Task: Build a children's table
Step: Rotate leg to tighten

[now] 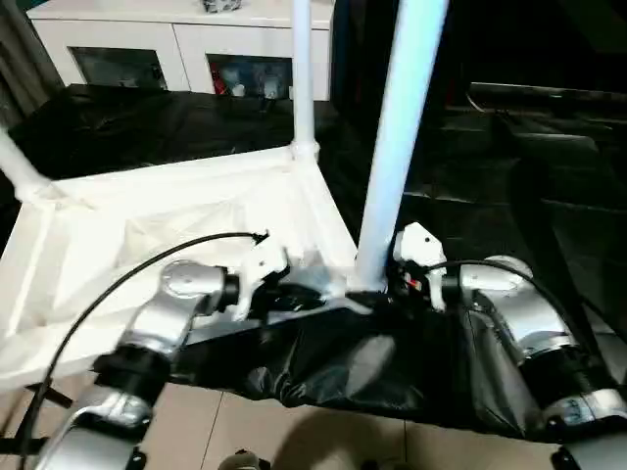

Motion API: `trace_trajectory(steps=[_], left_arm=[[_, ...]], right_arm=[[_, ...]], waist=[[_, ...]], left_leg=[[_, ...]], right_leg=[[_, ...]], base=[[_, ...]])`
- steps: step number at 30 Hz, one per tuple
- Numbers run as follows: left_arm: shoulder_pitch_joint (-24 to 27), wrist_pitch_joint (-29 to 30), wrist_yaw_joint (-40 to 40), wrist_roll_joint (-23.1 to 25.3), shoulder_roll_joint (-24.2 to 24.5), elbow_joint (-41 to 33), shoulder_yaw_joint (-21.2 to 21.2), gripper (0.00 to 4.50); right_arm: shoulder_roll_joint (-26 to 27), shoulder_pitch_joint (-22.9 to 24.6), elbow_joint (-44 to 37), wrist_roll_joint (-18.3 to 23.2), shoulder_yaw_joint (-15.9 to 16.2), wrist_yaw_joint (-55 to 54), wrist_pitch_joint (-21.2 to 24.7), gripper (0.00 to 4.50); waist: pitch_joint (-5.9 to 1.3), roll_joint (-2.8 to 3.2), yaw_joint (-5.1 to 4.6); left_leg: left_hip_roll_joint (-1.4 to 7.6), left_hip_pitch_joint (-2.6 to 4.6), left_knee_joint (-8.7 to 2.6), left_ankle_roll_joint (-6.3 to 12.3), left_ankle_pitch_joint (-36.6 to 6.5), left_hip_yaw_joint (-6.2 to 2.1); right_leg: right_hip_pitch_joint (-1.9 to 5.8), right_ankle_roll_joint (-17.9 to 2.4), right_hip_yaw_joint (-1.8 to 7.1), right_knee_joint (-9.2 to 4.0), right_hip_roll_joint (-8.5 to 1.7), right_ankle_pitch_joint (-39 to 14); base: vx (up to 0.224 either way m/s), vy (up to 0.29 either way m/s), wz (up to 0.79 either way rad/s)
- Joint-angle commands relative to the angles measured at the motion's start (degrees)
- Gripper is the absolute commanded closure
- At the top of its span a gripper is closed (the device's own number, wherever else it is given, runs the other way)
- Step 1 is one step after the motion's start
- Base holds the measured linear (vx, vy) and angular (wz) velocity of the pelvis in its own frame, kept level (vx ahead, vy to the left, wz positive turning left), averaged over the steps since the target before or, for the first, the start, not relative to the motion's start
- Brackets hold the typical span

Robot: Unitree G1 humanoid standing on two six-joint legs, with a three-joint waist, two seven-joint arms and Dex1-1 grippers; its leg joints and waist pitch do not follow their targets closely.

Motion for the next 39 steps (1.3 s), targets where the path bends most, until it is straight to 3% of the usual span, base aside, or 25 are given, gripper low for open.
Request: trace_trajectory(steps=[1,10,18,20,22,24,26,30,31,33,34,36,38,39], left_arm=[[-1.28,-0.86,-0.99,-2.33,0.17,-3.63,0.61,4.50],[-1.43,-0.60,-2.65,-2.86,0.88,-3.73,0.57,4.50],[-1.22,0.06,-1.18,-2.93,-0.04,-3.42,1.12,4.50],[-2.43,0.02,5.15,-0.67,-2.49,-1.27,1.21,4.50],[-3.80,-0.15,10.99,1.35,-4.91,1.30,1.39,4.50],[-5.01,0.48,16.27,2.48,-7.53,3.15,1.86,4.50],[-6.28,1.04,21.86,4.19,-10.09,4.86,1.72,4.50],[-7.68,1.83,27.94,6.07,-13.84,6.97,0.77,4.50],[-8.18,2.26,30.68,6.47,-15.52,7.79,0.72,4.50],[-9.11,1.95,34.66,7.79,-18.18,9.65,0.47,4.50],[-9.30,1.44,35.15,8.30,-18.57,9.94,0.21,4.50],[-9.04,0.40,33.98,8.57,-18.63,9.46,-0.49,4.50],[-8.58,0.31,32.99,8.01,-18.47,8.56,-0.34,4.50],[-8.47,0.45,33.00,7.90,-18.44,8.35,-0.21,4.50]], right_arm=[[0.10,1.07,-2.18,1.27,2.45,3.95,0.60,1.47],[-1.79,2.24,-4.13,1.17,4.08,8.12,2.08,1.86],[-1.05,3.14,-4.95,1.77,3.51,6.46,3.00,1.88],[2.67,2.48,-2.10,-0.80,1.75,-3.13,1.91,1.88],[6.15,1.00,1.68,-3.51,0.47,-13.18,2.60,1.88],[9.15,-0.09,4.59,-4.88,-0.61,-20.50,2.61,1.89],[12.69,-1.34,7.25,-5.18,-2.09,-27.93,3.91,1.89],[18.28,-3.77,11.57,-7.17,-3.74,-41.14,4.92,1.90],[20.64,-4.80,13.29,-7.32,-4.69,-45.34,4.94,1.90],[24.61,-6.64,16.23,-7.56,-6.07,-51.00,3.75,1.90],[25.33,-6.97,16.57,-7.70,-6.25,-51.90,3.28,1.90],[26.06,-7.31,16.97,-7.33,-7.01,-53.02,2.94,1.21],[26.19,-7.55,17.20,-7.01,-7.57,-53.65,2.92,1.18],[26.17,-7.61,17.25,-6.93,-7.64,-53.83,2.84,1.11]], waist=[[-4.32,-0.83,0.11],[-4.28,-0.79,0.73],[-4.40,-0.60,0.89],[-4.35,-0.65,0.72],[-4.21,-0.97,0.01],[-4.24,-0.90,-0.21],[-4.22,-0.87,-0.47],[-4.42,-0.48,-0.97],[-4.39,0.00,-1.28],[-4.47,-0.35,-1.43],[-4.52,-0.25,-1.36],[-4.62,-0.28,-1.18],[-4.58,0.12,-1.11],[-4.54,0.03,-1.17]], left_leg=[[2.27,0.48,-3.56,4.77,-10.51,-0.26],[2.15,0.53,-3.59,4.03,-10.62,-0.28],[2.18,0.61,-3.57,3.59,-10.97,-0.33],[2.14,0.55,-3.58,3.11,-10.84,-0.38],[1.66,0.65,-3.71,1.58,-12.14,-0.47],[1.66,0.69,-3.74,1.00,-12.28,-0.56],[1.70,0.83,-3.79,0.80,-12.56,-0.55],[1.56,0.67,-3.75,0.67,-12.66,-0.68],[1.58,0.65,-3.76,0.47,-12.46,-0.63],[1.52,0.74,-3.78,0.26,-12.61,-0.69],[1.54,0.68,-3.75,0.47,-12.38,-0.67],[1.55,0.63,-3.72,1.04,-12.13,-0.64],[1.54,0.60,-3.78,1.38,-12.12,-0.65],[1.59,0.61,-3.84,1.39,-12.80,-0.66]], right_leg=[[3.07,-12.51,2.66,-3.92,-4.34,-14.01],[3.04,-11.79,2.71,-4.04,-4.36,-15.05],[2.99,-11.58,2.65,-4.14,-4.33,-15.72],[2.87,-11.58,2.68,-4.06,-4.34,-15.69],[2.95,-10.38,2.49,-4.58,-4.32,-19.45],[2.99,-9.68,2.50,-4.72,-4.39,-20.78],[2.78,-9.63,2.59,-4.75,-4.32,-20.26],[3.12,-10.00,2.59,-4.54,-4.38,-17.96],[2.81,-10.51,2.73,-4.45,-4.38,-17.00],[3.06,-10.66,2.60,-4.56,-4.33,-16.62],[3.03,-10.84,2.69,-4.48,-4.42,-15.77],[3.17,-10.80,2.67,-4.46,-4.47,-14.80],[3.14,-10.98,2.66,-4.38,-4.41,-13.96],[3.18,-11.15,2.63,-4.40,-4.40,-13.92]], base=[[0.000,0.000,0.00],[0.000,0.000,0.00],[0.000,0.000,0.00],[0.000,0.000,0.00],[0.000,0.000,0.00],[0.000,0.000,0.00],[0.000,0.000,0.00],[0.000,0.000,0.00],[0.000,0.000,0.00],[0.000,0.000,0.00],[0.000,0.000,0.00],[0.000,0.000,0.00],[0.000,0.000,0.00],[0.000,0.000,0.00]])
